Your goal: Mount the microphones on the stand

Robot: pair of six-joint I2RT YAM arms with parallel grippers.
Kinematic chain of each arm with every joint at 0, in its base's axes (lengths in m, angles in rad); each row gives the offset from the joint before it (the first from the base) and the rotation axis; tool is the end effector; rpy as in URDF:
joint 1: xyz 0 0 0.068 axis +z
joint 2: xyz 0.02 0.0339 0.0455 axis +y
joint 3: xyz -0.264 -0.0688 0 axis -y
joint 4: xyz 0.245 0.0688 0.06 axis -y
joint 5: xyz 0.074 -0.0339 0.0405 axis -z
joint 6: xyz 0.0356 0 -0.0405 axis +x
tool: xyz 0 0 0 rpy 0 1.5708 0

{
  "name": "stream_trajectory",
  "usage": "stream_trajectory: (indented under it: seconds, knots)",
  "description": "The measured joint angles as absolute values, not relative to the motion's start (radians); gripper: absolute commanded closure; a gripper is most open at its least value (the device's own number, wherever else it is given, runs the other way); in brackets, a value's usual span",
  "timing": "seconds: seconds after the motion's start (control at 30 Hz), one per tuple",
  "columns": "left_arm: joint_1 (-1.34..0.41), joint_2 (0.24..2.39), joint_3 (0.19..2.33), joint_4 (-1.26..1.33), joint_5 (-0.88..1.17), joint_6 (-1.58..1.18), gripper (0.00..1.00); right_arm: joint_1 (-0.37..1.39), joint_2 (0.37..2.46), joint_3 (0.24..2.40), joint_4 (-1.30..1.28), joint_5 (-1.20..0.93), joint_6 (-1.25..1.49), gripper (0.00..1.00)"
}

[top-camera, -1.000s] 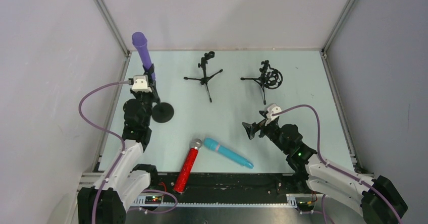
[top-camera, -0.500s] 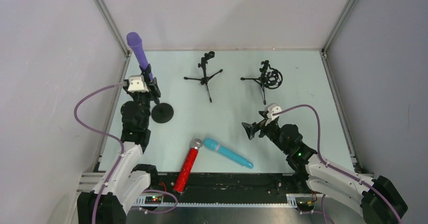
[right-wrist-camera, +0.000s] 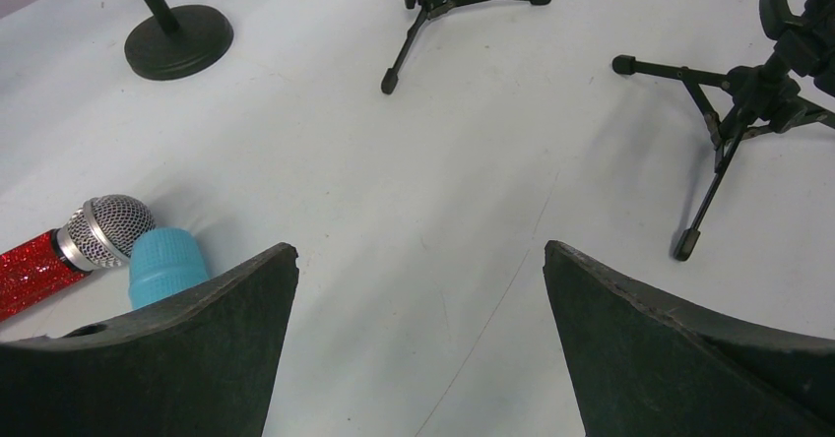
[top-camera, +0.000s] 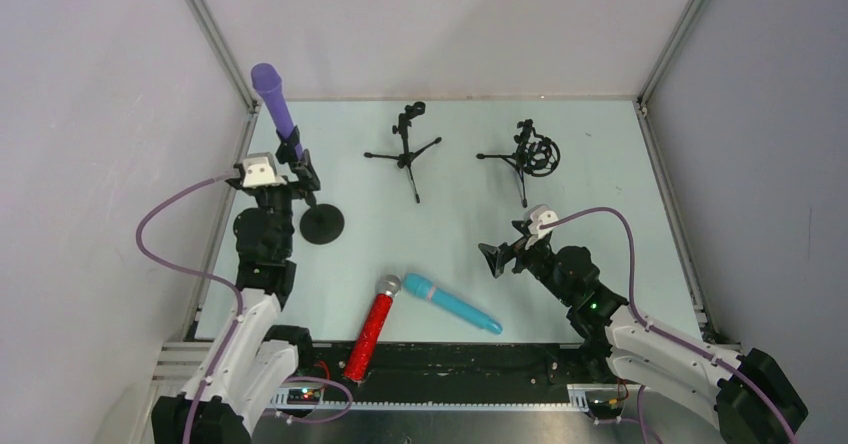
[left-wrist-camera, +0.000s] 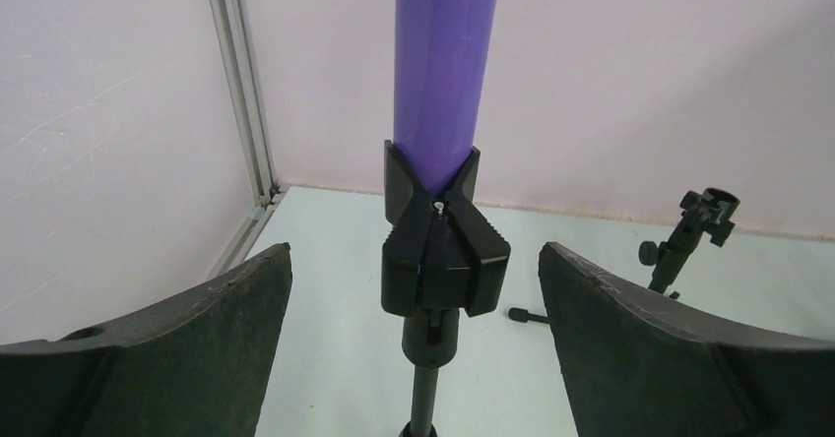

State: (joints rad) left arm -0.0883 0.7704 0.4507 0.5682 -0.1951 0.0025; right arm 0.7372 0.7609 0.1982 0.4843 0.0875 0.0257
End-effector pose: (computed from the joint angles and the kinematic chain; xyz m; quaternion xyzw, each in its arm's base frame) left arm 0.1874 -0.0097 0.3041 -0.0491 0.6140 0.0261 0.7874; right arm 0.1333 0.1168 0.2070 -0.2277 0.6980 0.2227 0.6414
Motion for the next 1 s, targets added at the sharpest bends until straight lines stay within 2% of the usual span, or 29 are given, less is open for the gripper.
stream_trajectory:
  seconds: [0.43,1.0]
  knots:
    - [-0.088,0.619,0.381,0.574,-0.182,-0.112,0.0,0.735,0.741,0.205,0.457,0.075,0.046,0.0]
    - [-0.088,0.463,0.34,0.366,0.064,-0.4,0.0,0.62,0.736,0.303,0.397,-0.028,0.246,0.01]
